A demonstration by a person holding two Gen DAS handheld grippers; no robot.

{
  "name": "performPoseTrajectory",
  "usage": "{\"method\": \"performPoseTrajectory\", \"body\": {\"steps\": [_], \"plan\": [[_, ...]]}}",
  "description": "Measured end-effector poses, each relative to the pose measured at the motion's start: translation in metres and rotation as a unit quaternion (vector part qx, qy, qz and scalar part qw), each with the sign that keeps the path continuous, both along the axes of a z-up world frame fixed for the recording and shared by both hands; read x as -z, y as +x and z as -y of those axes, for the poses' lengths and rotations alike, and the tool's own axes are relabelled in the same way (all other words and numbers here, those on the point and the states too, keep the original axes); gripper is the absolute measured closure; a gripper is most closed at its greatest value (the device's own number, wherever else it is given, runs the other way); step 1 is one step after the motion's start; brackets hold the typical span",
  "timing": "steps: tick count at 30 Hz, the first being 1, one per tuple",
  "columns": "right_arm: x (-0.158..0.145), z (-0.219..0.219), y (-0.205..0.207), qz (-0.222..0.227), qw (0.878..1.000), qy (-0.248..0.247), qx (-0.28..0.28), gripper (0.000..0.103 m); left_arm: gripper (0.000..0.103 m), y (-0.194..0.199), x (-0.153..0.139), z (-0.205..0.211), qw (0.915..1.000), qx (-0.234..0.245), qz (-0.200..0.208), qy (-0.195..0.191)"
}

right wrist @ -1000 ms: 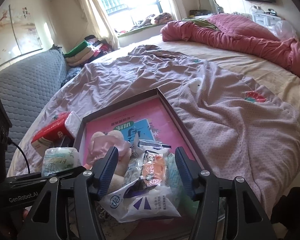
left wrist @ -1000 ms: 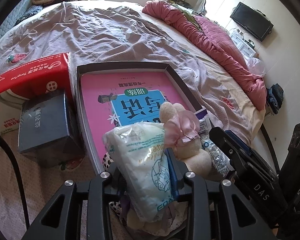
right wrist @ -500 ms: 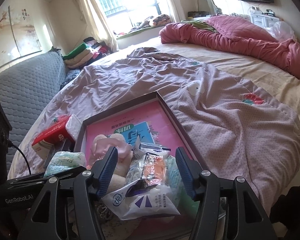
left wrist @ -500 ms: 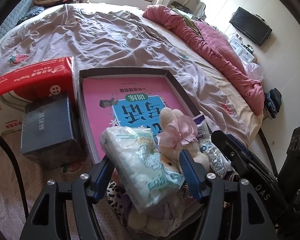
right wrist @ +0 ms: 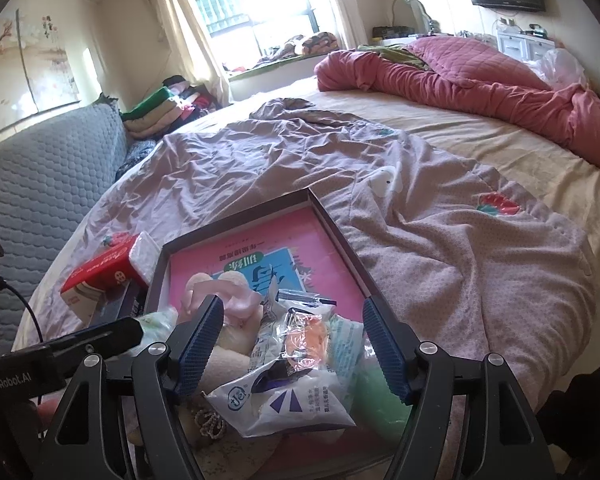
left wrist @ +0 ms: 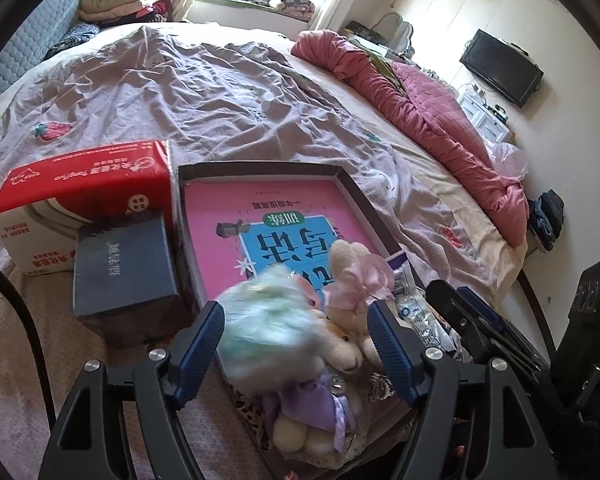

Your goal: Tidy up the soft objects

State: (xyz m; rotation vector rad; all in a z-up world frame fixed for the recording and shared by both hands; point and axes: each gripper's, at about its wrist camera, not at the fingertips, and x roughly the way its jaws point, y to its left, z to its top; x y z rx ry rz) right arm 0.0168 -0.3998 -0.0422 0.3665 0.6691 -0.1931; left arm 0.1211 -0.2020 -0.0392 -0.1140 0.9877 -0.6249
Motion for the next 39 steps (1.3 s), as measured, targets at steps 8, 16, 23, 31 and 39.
{"method": "performPoseTrajectory", "body": {"steps": [8,16,23,31,39], "plan": [[-0.008,-0.004,-0.003,0.005,1.0,-0.007,-0.003,0.029,0.029,-0.002,-0.002,-0.01,0.9999,-0.01,-0.001,0.005],[-0.023,-0.017,-0.007,0.013,1.0,-0.019,-0.02,0.029,0.029,-0.015,-0.015,-0.018,0.9992,-0.018,0.022,0.029],[-0.039,-0.031,-0.014,0.026,0.998,-0.033,-0.04,0.028,0.028,-0.029,-0.03,-0.033,0.9979,-0.03,0.039,0.043],[-0.054,-0.056,-0.026,0.036,0.995,-0.023,-0.086,0.023,0.025,-0.047,-0.041,-0.061,0.9921,-0.076,0.055,0.084],[-0.064,-0.091,-0.044,0.026,0.99,-0.037,-0.137,0.023,0.025,-0.069,-0.052,-0.084,0.9868,-0.098,0.064,0.112]]}}
